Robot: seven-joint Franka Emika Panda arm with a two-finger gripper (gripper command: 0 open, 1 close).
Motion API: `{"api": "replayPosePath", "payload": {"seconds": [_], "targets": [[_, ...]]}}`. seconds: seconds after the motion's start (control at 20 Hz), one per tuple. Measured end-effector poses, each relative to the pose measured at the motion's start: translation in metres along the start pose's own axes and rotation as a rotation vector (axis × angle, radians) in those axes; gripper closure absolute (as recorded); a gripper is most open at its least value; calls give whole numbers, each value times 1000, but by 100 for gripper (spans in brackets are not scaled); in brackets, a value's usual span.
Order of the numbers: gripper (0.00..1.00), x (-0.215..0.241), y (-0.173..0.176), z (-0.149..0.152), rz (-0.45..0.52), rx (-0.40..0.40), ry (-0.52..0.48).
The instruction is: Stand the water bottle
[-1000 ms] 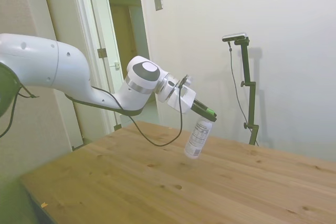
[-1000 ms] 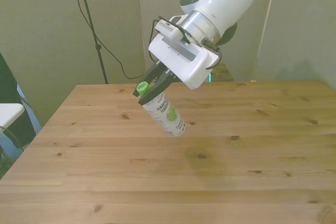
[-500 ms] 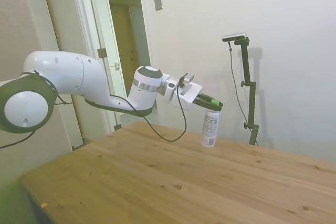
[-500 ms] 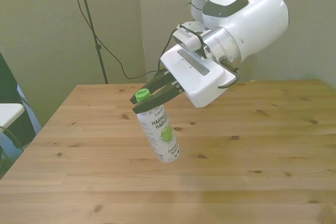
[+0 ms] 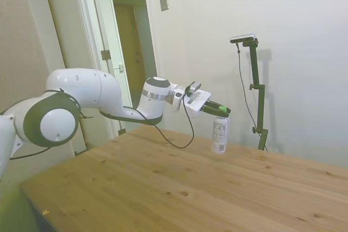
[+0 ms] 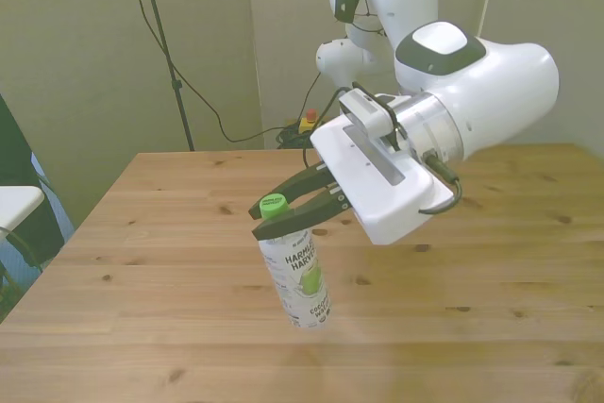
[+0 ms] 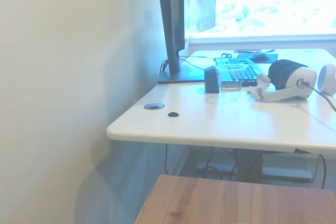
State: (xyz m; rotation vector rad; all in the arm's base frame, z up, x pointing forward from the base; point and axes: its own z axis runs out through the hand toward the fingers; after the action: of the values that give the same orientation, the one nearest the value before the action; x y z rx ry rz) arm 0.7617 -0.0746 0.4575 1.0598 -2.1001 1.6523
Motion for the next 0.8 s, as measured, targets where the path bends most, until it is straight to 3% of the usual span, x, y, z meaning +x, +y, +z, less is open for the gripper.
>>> {"api": "replayPosePath", "payload": {"seconds": [0.35, 0.8], "targets": [[100, -22, 7, 18, -4, 4, 34], [100, -33, 13, 20, -8, 0, 45]]}}
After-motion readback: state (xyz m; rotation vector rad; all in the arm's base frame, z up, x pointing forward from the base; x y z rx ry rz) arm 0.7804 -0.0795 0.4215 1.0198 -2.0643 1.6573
